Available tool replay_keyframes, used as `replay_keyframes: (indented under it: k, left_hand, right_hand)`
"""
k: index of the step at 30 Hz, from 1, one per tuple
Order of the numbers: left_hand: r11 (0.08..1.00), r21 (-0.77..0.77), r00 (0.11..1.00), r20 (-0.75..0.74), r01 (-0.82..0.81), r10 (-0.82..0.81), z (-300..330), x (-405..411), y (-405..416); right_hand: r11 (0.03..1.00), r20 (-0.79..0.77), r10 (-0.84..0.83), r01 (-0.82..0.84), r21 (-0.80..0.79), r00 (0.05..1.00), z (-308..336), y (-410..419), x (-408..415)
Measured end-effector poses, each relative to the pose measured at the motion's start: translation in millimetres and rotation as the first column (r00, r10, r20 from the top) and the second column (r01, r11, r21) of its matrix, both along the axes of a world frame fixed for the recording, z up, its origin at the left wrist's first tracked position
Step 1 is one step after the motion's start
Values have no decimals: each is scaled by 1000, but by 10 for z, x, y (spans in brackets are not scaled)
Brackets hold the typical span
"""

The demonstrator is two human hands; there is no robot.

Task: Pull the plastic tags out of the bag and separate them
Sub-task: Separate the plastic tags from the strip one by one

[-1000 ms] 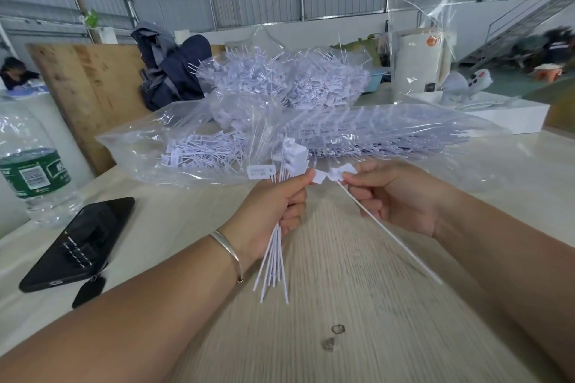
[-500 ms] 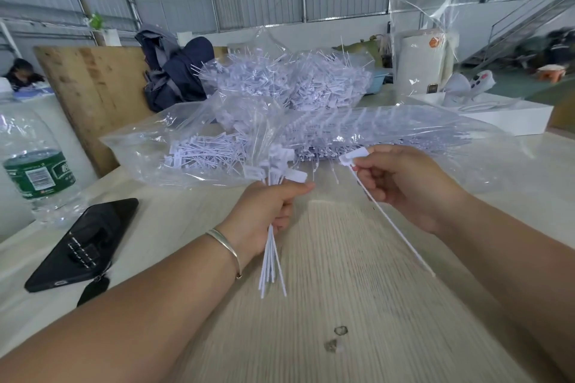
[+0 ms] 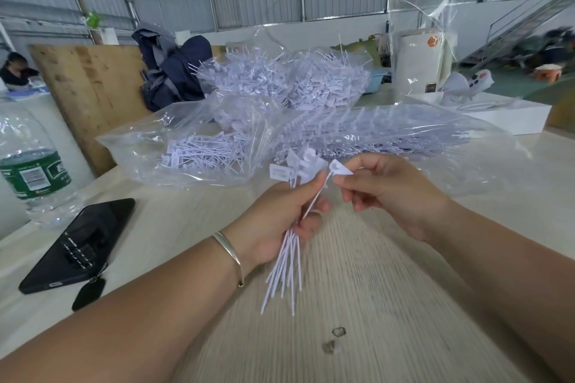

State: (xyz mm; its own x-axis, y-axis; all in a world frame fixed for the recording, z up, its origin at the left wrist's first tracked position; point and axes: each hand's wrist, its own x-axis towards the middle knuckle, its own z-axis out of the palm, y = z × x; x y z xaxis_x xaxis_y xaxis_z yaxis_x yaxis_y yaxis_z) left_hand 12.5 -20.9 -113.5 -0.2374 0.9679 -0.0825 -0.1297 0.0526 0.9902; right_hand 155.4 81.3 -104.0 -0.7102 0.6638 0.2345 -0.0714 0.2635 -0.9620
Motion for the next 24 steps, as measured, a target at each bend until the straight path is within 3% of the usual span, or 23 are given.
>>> replay_keyframes:
  k: [2, 6, 9, 12, 14, 19, 22, 24]
  left_hand:
    - [998, -35, 999, 33, 43, -42, 23, 16, -9]
    - [997, -11, 995, -61, 76, -76, 58, 58, -40]
    - [987, 157, 999, -27, -24, 29, 121, 73, -44]
    - [941, 300, 987, 97, -155, 132, 209, 84, -39]
    - [909, 319, 962, 138, -268, 235, 249, 112, -37]
    - [769, 278, 796, -24, -576, 605, 230, 47, -6]
    - [723, 241, 736, -47, -647, 675, 231, -56, -6]
    - [748, 209, 760, -32, -630, 649, 210, -113, -19]
  right_hand:
    - [999, -7, -24, 24, 29, 1000, -6, -12, -6]
    - [1000, -3, 0, 0, 29, 1000, -5, -53, -13]
    - [972, 22, 198, -193, -133, 980, 14, -127, -10]
    - [845, -8, 484, -470, -255, 875, -11, -312, -76]
    - [784, -45, 557, -543, -302, 829, -46, -429, -142]
    - [791, 7, 539, -503, -348, 842, -6, -528, -212]
    - [892, 171, 443, -414, -182, 880, 40, -590, -266]
    - [936, 237, 353, -339, -97, 905, 70, -625, -367]
